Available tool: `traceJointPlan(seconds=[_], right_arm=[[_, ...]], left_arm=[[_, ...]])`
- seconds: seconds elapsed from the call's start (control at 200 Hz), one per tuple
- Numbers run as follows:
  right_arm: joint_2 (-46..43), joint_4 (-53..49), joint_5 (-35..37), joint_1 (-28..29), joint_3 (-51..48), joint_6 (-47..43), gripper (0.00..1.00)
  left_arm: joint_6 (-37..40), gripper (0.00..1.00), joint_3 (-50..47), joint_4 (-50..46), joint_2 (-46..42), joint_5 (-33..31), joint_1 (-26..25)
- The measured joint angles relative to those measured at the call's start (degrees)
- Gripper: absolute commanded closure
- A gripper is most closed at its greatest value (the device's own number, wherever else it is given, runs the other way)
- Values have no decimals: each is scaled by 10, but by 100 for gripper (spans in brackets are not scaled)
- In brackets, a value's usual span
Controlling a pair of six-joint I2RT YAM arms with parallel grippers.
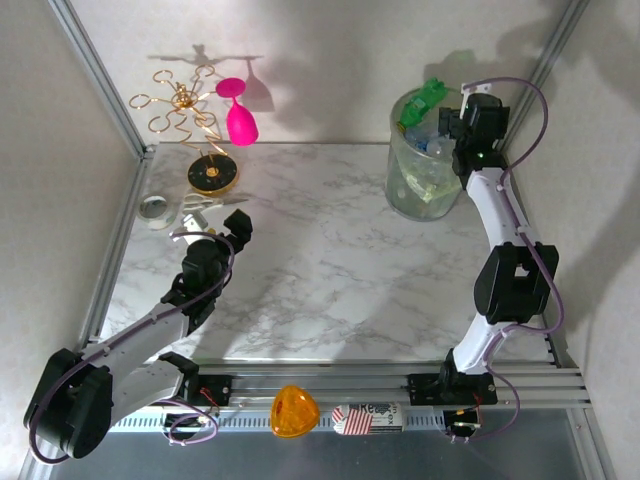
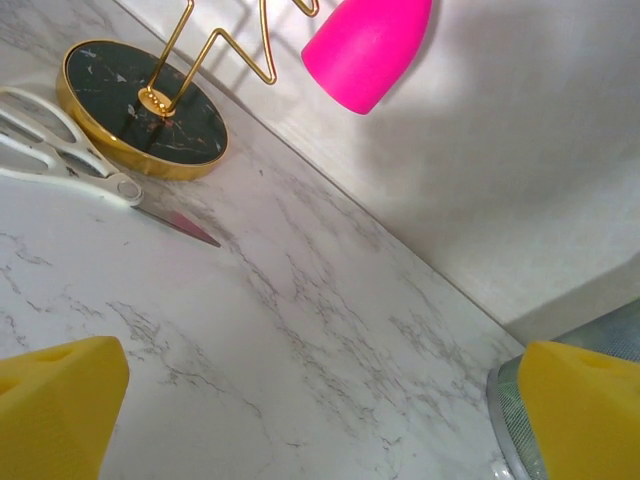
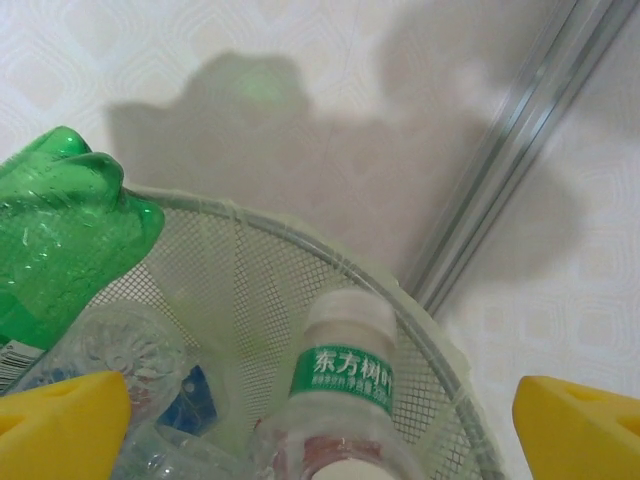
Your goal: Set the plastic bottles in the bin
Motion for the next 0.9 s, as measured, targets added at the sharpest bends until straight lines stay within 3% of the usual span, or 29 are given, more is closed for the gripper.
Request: traceJointPlan(seconds=[0.305,0.441,0.716,0.901], right_arm=[[-10,-33,-14,7,31,26,1],[-58,-40,-54,26,2,39,1],[-240,45,-178,102,-205,113,1],[-291,91,-200,143,-379,168,1]], left_arm=[[0,0,1,0,16,0,0],[11,0,9,-5,17,-3,0],[59,0,19,-9,-5,-41,18],[113,0,19,-29,-18,-93,29]])
